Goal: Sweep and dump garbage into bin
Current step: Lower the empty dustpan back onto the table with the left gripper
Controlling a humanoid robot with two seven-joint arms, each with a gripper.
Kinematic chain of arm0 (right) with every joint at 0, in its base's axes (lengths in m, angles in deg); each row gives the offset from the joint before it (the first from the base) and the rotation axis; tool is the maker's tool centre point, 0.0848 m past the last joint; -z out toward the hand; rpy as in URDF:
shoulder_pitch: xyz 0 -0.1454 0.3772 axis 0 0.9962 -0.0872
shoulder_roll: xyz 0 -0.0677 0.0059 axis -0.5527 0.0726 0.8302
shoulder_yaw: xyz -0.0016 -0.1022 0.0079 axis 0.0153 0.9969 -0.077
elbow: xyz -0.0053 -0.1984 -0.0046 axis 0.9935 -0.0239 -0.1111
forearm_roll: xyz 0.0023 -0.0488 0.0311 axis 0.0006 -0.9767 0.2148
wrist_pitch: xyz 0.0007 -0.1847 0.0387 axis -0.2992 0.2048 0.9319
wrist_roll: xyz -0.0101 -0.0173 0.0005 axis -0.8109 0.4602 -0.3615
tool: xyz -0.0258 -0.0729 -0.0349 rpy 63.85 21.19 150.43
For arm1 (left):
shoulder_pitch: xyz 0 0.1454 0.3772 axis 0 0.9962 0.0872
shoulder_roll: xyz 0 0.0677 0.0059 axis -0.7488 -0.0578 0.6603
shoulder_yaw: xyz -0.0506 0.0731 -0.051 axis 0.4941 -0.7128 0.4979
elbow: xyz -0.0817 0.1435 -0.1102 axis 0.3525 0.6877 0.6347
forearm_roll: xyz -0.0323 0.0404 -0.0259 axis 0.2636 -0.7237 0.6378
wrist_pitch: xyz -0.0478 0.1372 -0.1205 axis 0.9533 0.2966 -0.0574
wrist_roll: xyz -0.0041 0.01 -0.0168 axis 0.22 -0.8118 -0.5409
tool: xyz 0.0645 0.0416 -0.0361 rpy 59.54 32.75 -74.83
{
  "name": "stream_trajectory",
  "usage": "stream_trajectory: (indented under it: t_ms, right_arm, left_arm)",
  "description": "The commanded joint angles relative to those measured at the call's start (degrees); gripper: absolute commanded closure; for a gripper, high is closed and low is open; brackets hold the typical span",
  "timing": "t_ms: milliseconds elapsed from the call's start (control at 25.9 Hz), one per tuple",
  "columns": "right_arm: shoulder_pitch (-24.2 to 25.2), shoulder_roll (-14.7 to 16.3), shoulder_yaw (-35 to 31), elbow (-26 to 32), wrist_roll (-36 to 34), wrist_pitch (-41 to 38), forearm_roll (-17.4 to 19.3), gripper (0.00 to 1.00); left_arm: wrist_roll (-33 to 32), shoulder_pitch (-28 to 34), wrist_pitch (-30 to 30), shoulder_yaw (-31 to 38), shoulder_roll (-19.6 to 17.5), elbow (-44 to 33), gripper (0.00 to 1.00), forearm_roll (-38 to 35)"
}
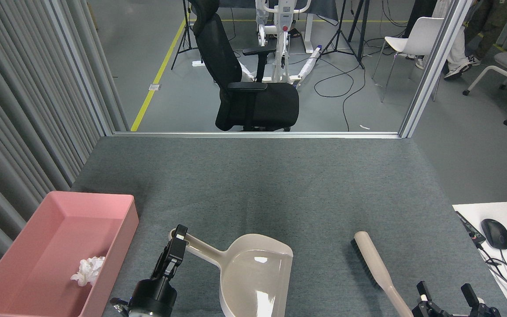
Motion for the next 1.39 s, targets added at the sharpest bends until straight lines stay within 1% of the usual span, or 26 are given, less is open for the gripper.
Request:
stream_trajectory:
  t_ms: [0, 77, 193, 271, 348, 580, 619, 657, 812, 851, 890, 928, 1083, 1199, 1315, 1354]
  right_arm:
    - [-0.03, -0.08, 0.0, -0.01, -0.02, -0.03, -0.08, 0.02]
    - [-0.03, -0.08, 0.0, -0.01, -0.02, -0.03, -0.16, 0.02]
    - [-0.12, 0.0, 0.0, -0.01, 0.06, -0.03, -0.16, 0.02]
    - [-0.12, 0.0, 0.09, -0.01, 0.06, -0.03, -0.25, 0.02]
    - [-0.12, 0.0, 0.0, -0.01, 0.06, -0.03, -0.25, 0.02]
    - [0.15, 0.44, 0.0, -0.01, 0.06, -0.03, -0.08, 0.02]
    - [0.15, 0.44, 0.0, 0.08, 0.06, -0.03, -0.08, 0.02]
    - [0.15, 0.36, 0.0, 0.08, 0.06, -0.03, -0.08, 0.02]
    - [0.15, 0.09, 0.0, 0.08, -0.02, -0.03, -0.08, 0.02]
    - [0.15, 0.18, 0.0, -0.01, -0.02, -0.03, -0.08, 0.02]
    - [0.15, 0.18, 0.0, -0.01, -0.02, -0.03, -0.08, 0.02]
    - [0.15, 0.27, 0.0, -0.01, -0.02, -0.03, -0.08, 0.02]
    - [-0.03, 0.27, -0.08, -0.01, -0.02, -0.03, 0.01, 0.02]
    - [0.15, 0.36, -0.08, -0.01, -0.11, -0.03, 0.01, 0.02]
    - [0.41, 0.36, -0.08, -0.01, -0.2, -0.03, 0.01, 0.02]
    - [0.41, 0.44, -0.08, -0.01, -0.2, -0.03, 0.01, 0.02]
  left_arm:
    - [2.42, -0.34, 1.64, 0.37, 0.6, 1.8, 0.86, 1.93]
    - [3.56, -0.6, 1.91, 0.63, 0.6, 3.56, 0.86, 2.1]
    - [5.23, -0.69, 3.4, 1.95, 0.68, 3.91, 0.84, 1.93]
    - [6.81, -0.69, 5.07, 2.3, 0.68, 4.09, 0.82, 1.75]
    - [8.83, -0.86, 5.6, 2.3, 0.68, 5.67, 0.81, 1.58]
    - [9.54, -0.86, 5.51, 2.04, 0.68, 5.93, 0.8, 1.49]
    - [9.63, -0.86, 5.42, 1.86, 0.6, 5.84, 0.78, 1.49]
    - [9.71, -0.86, 5.42, 1.86, 0.68, 5.84, 0.75, 1.4]
    - [12.61, -0.86, 5.42, 2.04, 0.51, 5.85, 0.48, 1.22]
    - [13.41, -0.77, 5.42, 2.13, 0.42, 5.84, 0.33, 1.31]
    - [14.11, -0.6, 5.16, 2.13, 0.42, 5.84, 0.14, 1.31]
    - [14.55, -0.34, 4.81, 2.13, 0.33, 5.76, 0.0, 1.31]
    - [14.55, 0.37, 3.93, 2.13, 0.16, 4.97, 0.0, 1.31]
    - [14.28, 1.51, 3.23, 1.77, -0.81, 4.09, 0.0, 0.7]
    - [14.02, 2.39, 2.7, 1.77, -3.36, 4.09, 0.0, -4.93]
    - [13.93, 2.57, 2.35, 1.77, -3.71, 4.09, 0.0, -6.69]
